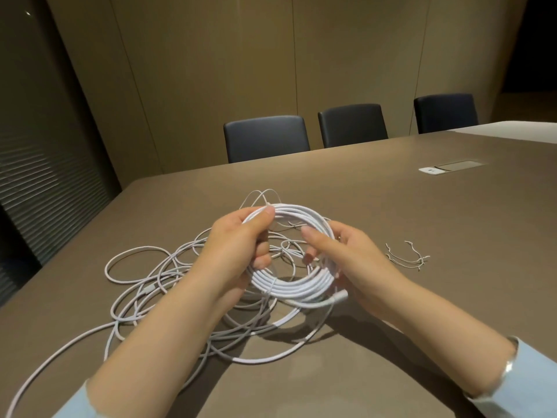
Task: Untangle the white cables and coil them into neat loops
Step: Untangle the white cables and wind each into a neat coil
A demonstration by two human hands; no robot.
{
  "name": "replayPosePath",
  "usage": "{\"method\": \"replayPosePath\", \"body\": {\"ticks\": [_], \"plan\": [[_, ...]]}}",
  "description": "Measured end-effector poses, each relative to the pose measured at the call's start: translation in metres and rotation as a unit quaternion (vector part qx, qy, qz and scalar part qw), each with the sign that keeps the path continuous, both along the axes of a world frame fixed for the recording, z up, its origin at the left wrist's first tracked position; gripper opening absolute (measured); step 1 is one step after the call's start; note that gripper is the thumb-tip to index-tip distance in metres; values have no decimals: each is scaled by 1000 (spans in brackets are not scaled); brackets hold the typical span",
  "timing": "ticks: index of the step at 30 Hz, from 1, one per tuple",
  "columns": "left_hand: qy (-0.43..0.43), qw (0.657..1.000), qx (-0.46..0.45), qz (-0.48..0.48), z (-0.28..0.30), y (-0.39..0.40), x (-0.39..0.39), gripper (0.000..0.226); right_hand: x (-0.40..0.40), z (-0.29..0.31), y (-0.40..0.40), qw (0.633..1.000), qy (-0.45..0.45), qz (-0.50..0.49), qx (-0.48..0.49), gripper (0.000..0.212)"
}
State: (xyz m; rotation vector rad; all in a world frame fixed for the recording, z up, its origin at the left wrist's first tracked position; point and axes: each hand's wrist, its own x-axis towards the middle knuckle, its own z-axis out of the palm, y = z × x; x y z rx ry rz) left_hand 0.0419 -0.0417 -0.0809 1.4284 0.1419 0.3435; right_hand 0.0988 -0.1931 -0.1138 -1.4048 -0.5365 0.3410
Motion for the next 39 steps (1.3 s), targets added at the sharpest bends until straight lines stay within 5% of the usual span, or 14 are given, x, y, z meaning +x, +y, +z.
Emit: {"method": "replayPosePath", "body": {"ticks": [6,11,19,23,31,39], "plan": [[-58,981,-150,108,-6,13,10,21,6,0,-1,991,131,5,14,68],[-45,966,-224,119,-15,-1,18,18,-3,-5,7,992,116,55,-2,53],[17,992,-17,122,-31,-52,50,19,37,-18,-3,977,-36,-192,-86,10],[56,975,99,193,-38,-68,82,26,55,-20,-10,956,-97,-248,-123,12],[101,980,130,109,-38,-92,125,59,120,-25,-48,947,16,-313,-75,11],[89,981,137,101,-40,-84,126,25,183,-30,-87,919,79,-361,-136,13]]}}
